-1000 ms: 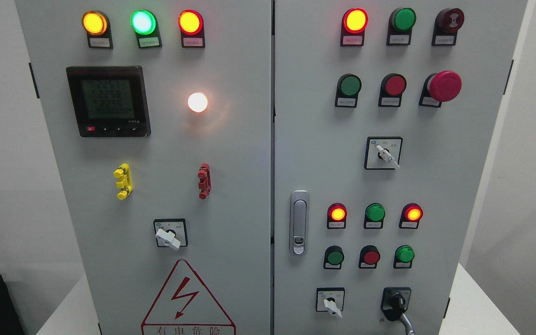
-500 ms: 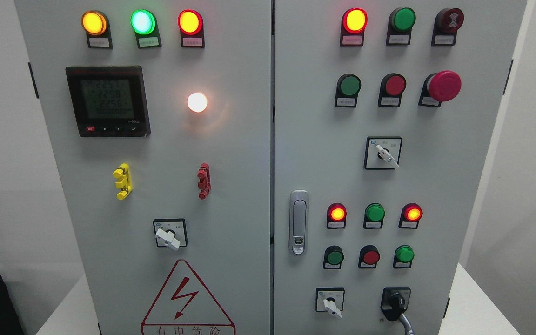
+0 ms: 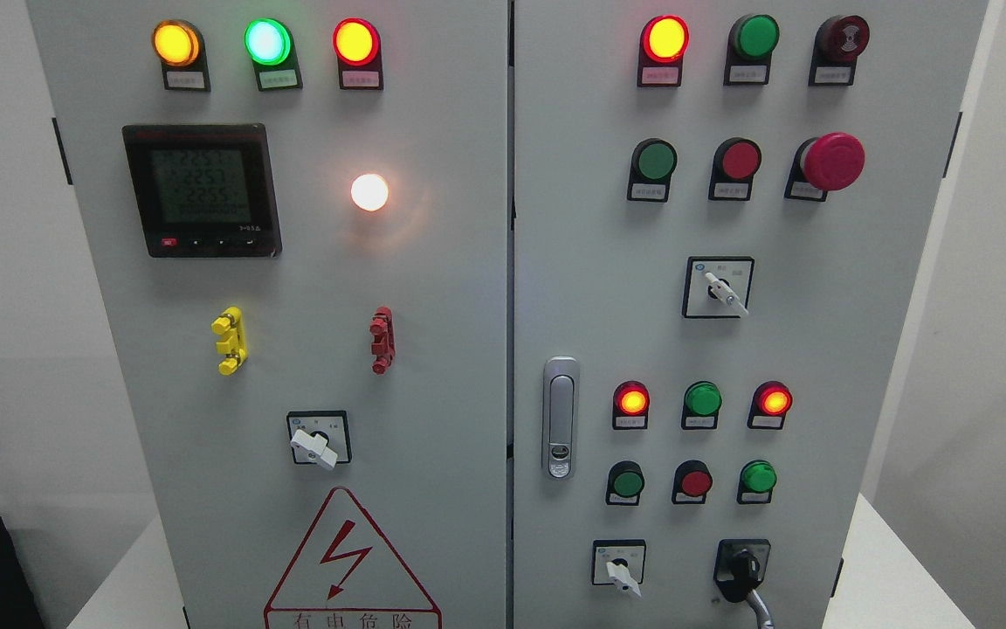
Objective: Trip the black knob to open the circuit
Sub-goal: 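Twist the black knob with the right hand to the off position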
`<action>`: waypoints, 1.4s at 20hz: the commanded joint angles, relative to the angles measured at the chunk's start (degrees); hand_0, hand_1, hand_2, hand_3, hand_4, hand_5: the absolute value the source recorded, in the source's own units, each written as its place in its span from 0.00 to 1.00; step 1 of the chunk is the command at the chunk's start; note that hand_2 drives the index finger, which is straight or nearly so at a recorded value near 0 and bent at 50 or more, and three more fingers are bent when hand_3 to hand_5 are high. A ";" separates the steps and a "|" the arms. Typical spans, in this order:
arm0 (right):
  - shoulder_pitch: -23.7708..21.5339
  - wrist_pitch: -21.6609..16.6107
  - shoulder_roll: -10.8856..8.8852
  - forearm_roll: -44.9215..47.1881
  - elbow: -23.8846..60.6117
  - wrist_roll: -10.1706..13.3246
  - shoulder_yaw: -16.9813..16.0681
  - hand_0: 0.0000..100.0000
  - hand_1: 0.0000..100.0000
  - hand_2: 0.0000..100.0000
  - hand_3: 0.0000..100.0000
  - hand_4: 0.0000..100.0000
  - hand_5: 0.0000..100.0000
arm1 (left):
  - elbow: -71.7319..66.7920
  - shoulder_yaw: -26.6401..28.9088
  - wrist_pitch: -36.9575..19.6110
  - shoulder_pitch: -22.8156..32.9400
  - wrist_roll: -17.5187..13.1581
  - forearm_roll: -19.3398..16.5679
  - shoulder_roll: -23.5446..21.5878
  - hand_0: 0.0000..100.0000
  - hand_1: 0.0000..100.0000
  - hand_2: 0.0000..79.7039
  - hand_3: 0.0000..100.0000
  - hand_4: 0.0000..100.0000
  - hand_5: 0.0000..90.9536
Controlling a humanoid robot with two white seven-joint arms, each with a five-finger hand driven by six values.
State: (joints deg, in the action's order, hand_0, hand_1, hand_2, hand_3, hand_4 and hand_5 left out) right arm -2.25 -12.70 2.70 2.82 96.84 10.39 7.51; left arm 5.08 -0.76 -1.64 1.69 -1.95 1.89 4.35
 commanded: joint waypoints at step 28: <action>1.46 -0.66 0.38 -0.09 2.56 -1.17 2.77 0.78 0.93 0.02 1.00 1.00 0.93 | -0.07 0.05 -0.02 -0.02 0.01 0.14 0.05 0.12 0.39 0.00 0.00 0.00 0.00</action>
State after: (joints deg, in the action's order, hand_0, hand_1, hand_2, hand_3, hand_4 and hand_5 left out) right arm -2.08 -12.51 2.73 2.99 96.93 10.74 8.11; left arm 5.08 -0.76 -1.64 1.69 -1.95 1.89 4.34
